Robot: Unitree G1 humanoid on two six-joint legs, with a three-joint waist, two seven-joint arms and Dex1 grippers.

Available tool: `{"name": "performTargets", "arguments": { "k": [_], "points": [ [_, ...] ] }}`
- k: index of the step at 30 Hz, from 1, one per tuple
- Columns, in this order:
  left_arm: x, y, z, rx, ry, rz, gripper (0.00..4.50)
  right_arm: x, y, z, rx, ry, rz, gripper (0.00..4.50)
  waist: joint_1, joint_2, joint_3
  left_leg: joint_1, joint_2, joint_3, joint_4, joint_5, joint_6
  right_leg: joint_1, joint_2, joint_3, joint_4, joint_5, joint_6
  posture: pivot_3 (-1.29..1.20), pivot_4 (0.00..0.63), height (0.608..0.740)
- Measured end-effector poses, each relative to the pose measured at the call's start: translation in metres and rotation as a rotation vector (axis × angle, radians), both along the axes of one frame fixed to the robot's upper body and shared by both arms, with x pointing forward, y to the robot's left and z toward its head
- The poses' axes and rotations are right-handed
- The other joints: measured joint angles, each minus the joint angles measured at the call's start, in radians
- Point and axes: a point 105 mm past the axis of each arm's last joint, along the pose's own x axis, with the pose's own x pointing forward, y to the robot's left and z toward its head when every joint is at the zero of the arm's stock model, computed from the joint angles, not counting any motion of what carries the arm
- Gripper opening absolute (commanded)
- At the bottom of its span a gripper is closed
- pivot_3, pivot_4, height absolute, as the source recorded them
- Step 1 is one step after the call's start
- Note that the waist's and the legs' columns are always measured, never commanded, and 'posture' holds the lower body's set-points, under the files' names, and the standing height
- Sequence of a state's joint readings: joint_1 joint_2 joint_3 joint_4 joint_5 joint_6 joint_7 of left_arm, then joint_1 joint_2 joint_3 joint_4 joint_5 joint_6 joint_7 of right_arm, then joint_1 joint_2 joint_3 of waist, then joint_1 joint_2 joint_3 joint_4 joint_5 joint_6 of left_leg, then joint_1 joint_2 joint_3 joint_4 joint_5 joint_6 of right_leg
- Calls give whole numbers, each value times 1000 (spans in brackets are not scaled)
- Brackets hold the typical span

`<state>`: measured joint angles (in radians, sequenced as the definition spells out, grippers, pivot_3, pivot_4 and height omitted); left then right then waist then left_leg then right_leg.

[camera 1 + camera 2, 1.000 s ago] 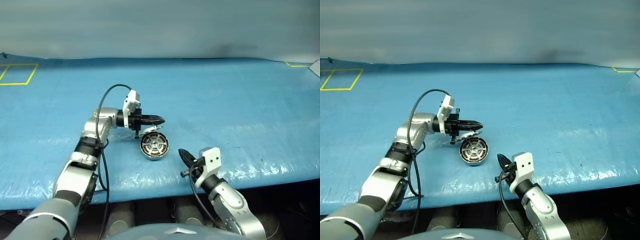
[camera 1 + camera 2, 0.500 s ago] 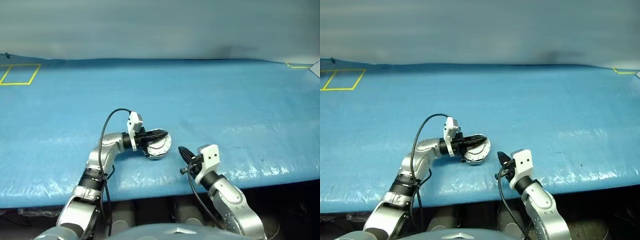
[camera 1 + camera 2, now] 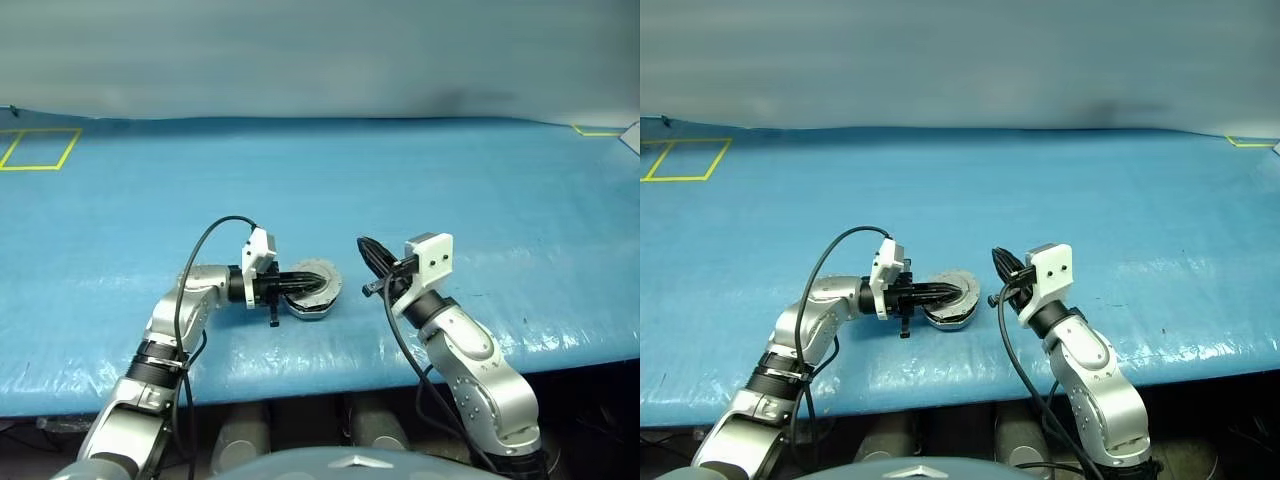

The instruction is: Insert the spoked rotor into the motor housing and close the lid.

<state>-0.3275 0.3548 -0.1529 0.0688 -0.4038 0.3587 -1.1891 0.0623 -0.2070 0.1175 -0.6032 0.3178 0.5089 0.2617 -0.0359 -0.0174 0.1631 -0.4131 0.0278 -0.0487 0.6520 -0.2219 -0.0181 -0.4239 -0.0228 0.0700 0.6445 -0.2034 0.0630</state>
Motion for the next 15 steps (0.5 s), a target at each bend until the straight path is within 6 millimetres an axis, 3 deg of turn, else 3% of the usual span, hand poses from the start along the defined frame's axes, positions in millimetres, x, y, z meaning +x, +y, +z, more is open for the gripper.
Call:
{"name": "performTargets", "arguments": {
  "k": [4, 10, 11, 15],
  "points": [
    [-9, 7, 26, -112, -91, 73, 0, -2, 14, -1, -78, -6, 88, 2231, -4, 0, 0, 1, 1, 0, -3, 0, 0, -1, 0, 0, 0, 0, 0, 0, 150, 740],
    [-18, 33, 6, -85, -101, 341, 0, -5, 33, -11, -197, 15, 227, 4240, -2, 0, 0, 2, 0, 1, -1, 0, 0, 0, 0, 1, 0, 0, -1, 0, 150, 740],
    [-18, 35, 5, -92, -102, 376, 0, -5, 34, -13, -202, 21, 240, 4465, 0, 0, 0, 2, 0, 1, -1, 0, 0, 0, 0, 0, 0, 0, -1, 0, 150, 740],
    [-23, 51, 3, -136, -129, 568, 0, -5, 48, -16, -229, 47, 327, 4465, 0, 0, 0, 2, 0, 1, 0, 0, 0, 0, -1, 0, 0, 0, 0, 0, 150, 740]
  ]
}}
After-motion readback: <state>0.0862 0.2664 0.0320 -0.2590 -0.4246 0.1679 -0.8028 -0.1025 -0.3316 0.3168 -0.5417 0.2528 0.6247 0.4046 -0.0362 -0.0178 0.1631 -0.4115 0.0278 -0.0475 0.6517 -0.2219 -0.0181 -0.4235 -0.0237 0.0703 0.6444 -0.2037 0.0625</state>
